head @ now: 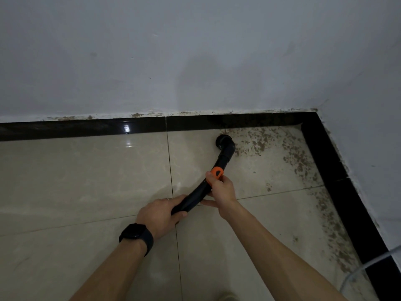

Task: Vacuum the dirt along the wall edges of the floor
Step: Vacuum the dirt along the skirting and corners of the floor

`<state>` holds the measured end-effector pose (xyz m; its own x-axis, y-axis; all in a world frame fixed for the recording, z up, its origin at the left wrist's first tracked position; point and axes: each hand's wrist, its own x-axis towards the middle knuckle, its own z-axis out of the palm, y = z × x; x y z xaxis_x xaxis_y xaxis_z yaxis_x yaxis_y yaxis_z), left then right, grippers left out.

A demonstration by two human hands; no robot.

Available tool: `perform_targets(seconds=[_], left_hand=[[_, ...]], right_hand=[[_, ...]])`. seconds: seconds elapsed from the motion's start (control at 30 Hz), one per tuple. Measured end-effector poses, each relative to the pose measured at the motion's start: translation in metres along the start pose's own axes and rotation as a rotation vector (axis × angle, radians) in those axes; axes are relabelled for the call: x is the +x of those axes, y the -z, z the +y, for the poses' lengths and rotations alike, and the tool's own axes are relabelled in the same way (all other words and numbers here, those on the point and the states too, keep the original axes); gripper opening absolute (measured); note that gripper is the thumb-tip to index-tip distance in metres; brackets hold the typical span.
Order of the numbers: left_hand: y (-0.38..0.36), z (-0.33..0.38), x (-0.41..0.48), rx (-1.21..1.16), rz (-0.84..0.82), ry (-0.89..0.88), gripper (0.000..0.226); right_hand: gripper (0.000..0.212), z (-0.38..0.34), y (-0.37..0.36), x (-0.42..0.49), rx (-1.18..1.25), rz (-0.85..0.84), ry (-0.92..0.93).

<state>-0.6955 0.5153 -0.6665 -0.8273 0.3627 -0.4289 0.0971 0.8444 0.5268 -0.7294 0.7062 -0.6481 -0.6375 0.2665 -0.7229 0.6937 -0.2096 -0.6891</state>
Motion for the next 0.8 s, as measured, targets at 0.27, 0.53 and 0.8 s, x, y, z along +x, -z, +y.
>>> perform_targets(seconds=[0.27, 0.53, 0.8], left_hand=[[0.001, 0.005, 0.008, 0.033, 0.032, -0.005, 0.050], [0.001, 0.004, 0.023, 0.010, 0.040, 0.011, 0.050], [0.005, 0.005, 0.034, -0.034, 0.046, 0.022, 0.049]], right_hand=[[0.032, -0.007, 0.000, 0.010, -0.012, 0.004, 0.008], [0.031, -0.019, -0.003, 0.023, -0.041, 0.002, 0.024], [0.035, -0.032, -0.009, 0.035, -0.099, -0.002, 0.019]])
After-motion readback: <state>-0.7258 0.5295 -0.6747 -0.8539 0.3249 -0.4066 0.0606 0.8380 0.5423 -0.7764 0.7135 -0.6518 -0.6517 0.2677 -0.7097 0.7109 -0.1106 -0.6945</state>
